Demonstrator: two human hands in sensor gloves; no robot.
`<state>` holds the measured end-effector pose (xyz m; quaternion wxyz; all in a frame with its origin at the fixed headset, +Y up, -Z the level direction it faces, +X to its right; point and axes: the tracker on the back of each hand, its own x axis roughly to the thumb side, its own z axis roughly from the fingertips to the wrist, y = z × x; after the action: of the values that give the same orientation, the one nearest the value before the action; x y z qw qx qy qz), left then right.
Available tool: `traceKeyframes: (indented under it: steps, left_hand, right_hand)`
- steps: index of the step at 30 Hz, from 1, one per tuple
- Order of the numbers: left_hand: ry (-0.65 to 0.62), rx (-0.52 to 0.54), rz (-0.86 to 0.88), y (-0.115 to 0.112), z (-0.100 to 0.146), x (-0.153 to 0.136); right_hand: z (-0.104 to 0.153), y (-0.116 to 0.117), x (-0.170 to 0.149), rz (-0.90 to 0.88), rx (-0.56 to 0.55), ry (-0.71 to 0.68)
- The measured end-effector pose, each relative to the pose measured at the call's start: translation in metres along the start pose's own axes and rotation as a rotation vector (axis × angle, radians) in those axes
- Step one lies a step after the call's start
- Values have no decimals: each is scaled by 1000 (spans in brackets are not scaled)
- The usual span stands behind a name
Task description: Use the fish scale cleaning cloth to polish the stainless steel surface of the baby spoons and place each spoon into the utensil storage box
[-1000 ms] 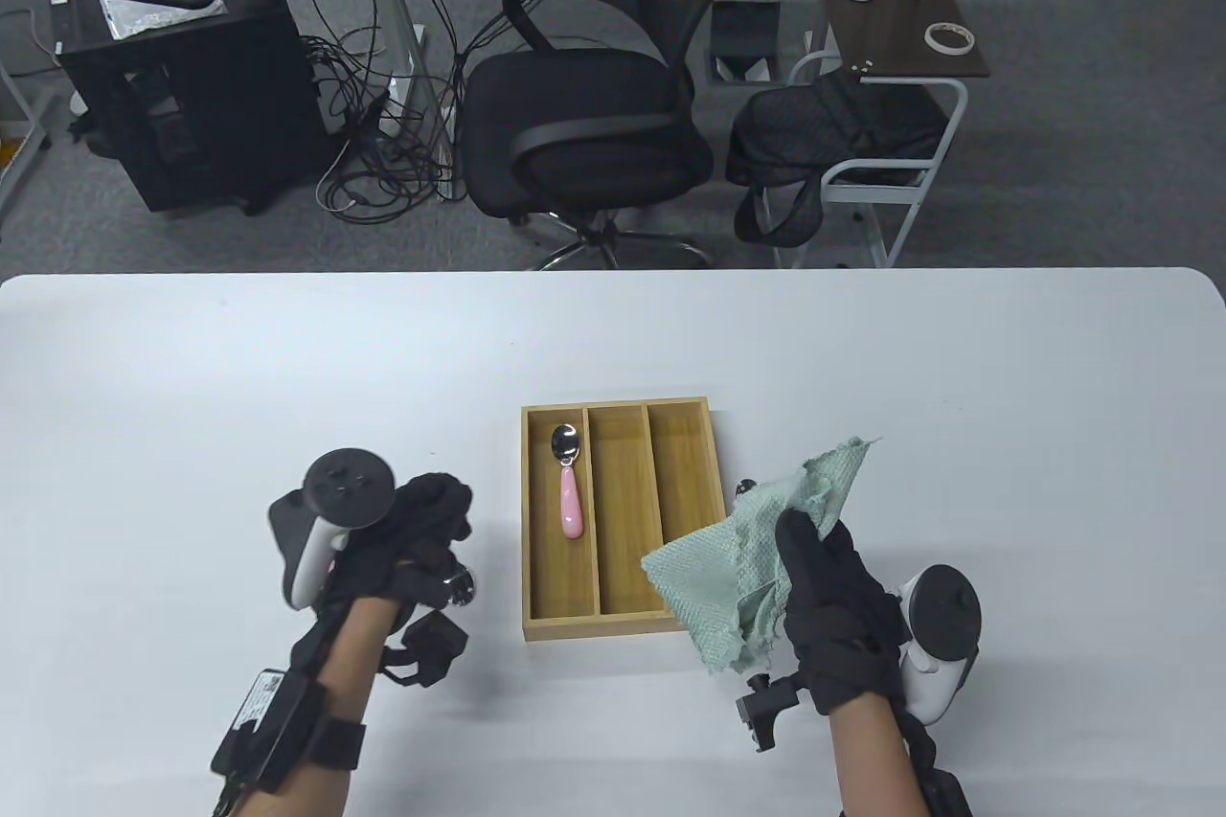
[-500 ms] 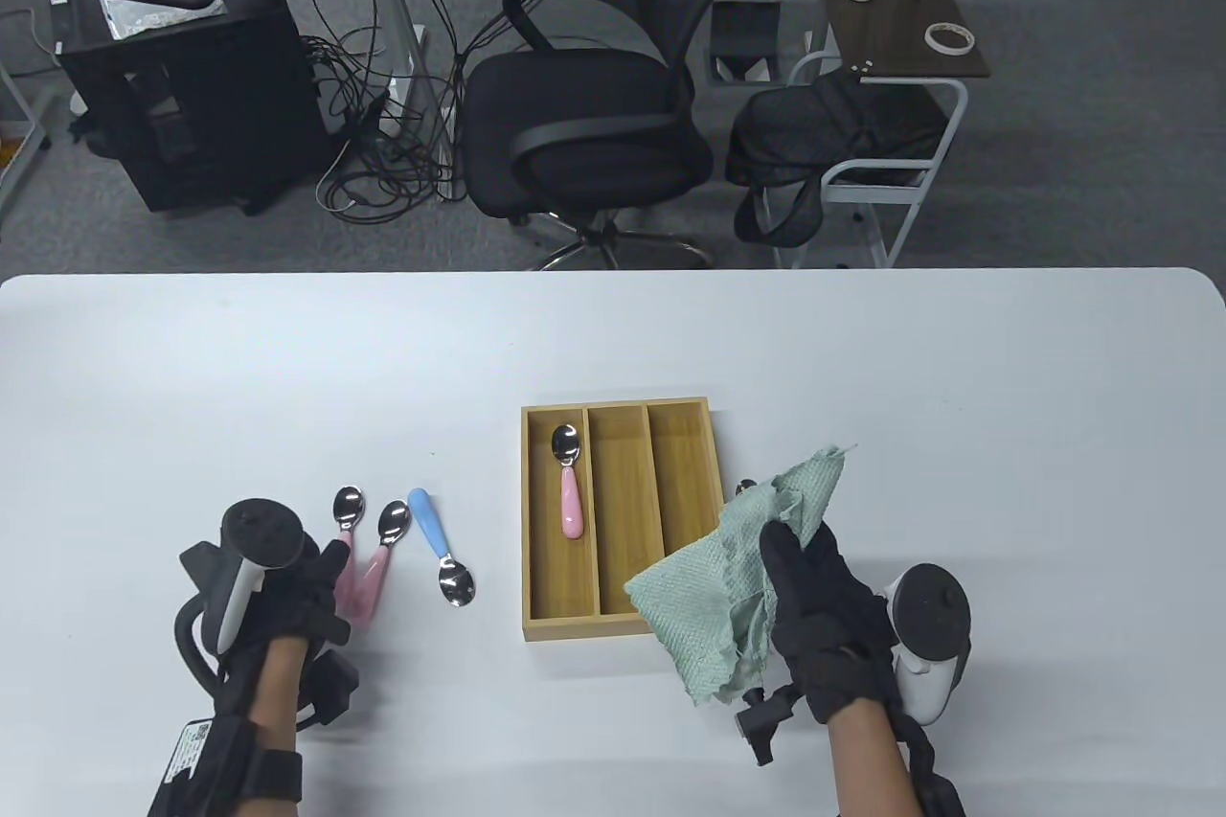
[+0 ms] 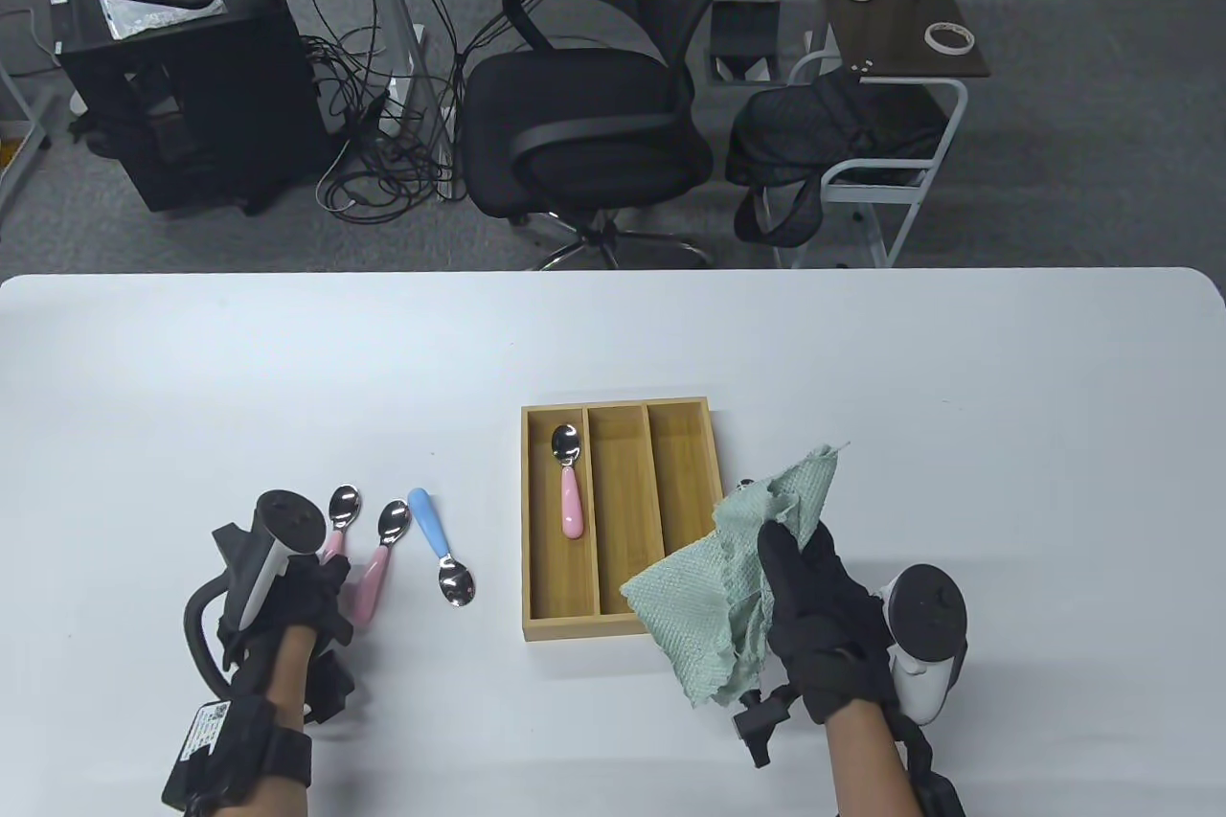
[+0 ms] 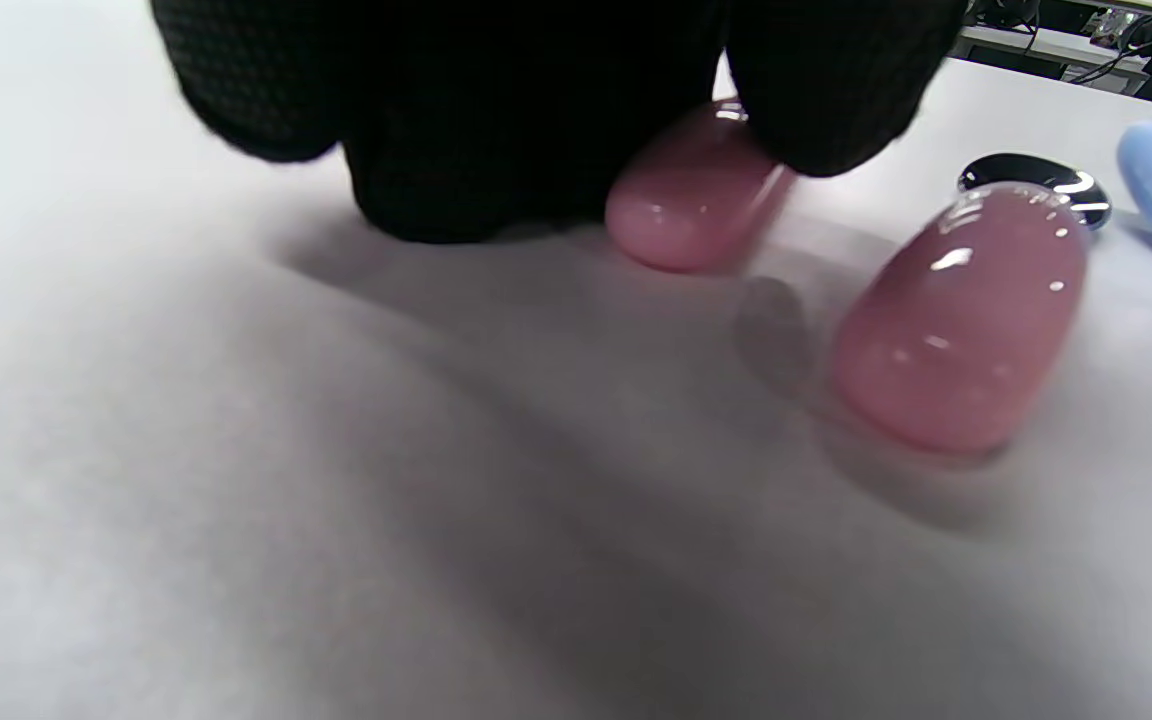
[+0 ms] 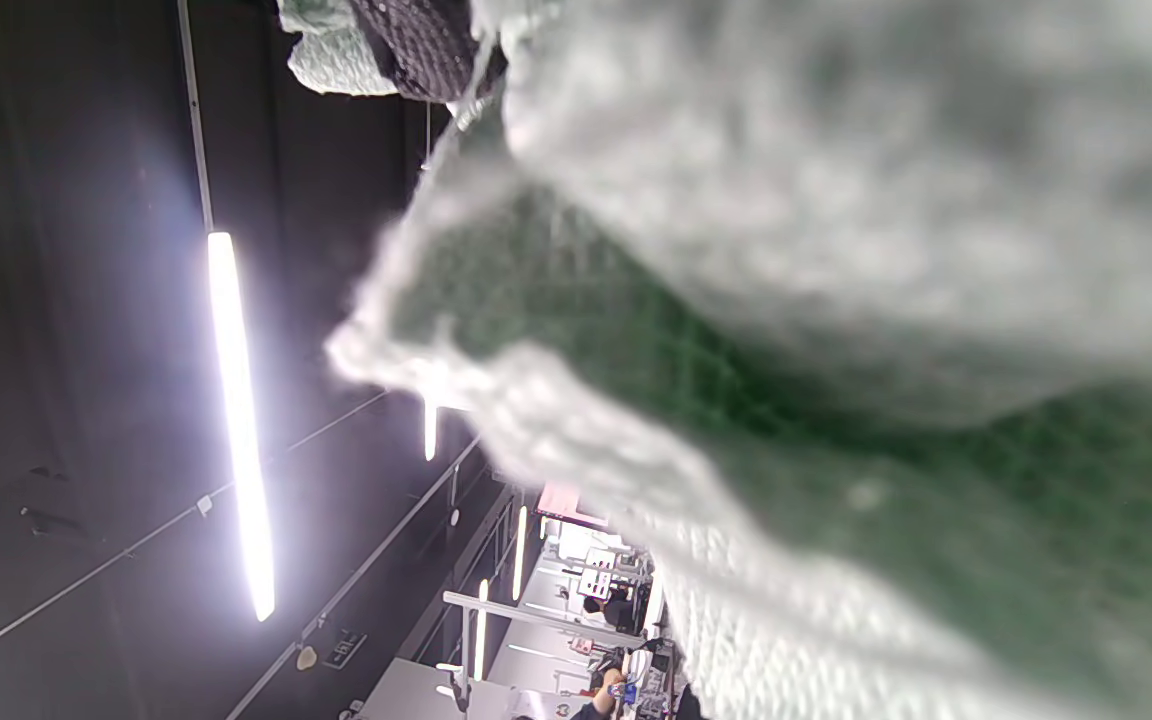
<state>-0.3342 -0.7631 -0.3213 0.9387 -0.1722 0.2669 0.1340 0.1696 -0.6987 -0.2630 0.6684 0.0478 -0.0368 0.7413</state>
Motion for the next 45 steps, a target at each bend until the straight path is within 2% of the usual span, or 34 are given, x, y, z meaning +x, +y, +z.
traceKeyframes:
  steps: [5, 10, 14, 16, 18, 20, 22, 25, 28, 30, 32, 36, 39, 41, 45]
  left_hand:
    - [11, -18, 34, -2, -3, -6]
    - [11, -22, 18, -3, -5, -9]
    - [-6, -27, 258, 13, -1, -27]
    - [-97, -34, 410, 26, 10, -29]
    - [-257, -64, 593, 37, 28, -22]
    - [-477, -110, 716, 45, 53, -3]
    - [-692, -200, 796, 43, 85, 25]
    - [-910, -314, 795, 28, 125, 67]
    - [-1045, -366, 676, 5, 161, 101]
    - [-1061, -377, 617, -9, 177, 116]
    - [-1047, -370, 576, -22, 185, 127]
    - [-1004, -314, 548, -29, 184, 129]
    - [-985, -329, 567, -31, 179, 128]
    - [-979, -331, 576, -32, 178, 128]
    - [-989, -318, 557, -34, 181, 129]
  right_hand:
    - [1, -2, -1, 60, -11, -3]
    - [1, -1, -1, 41, 8, 2]
    - [1, -1, -1, 2, 1, 3]
    - [0, -1, -1, -43, -6, 5]
    - [1, 0, 0, -96, -13, 14]
    - [1, 0, 2, -127, -37, 14]
    - [2, 0, 4, -144, -73, 3]
    - [0, 6, 5, -192, -120, 0]
    - [-5, 19, 5, -205, -125, 1]
    - [-8, 32, 7, -231, -87, -2]
    - [-10, 49, 10, -299, 1, 2]
    - [-8, 68, 7, -243, 106, -16]
    - [-7, 74, 2, -373, 222, 21]
    - [-4, 73, -1, -432, 270, -1]
    - [-3, 68, -7, -550, 267, 16]
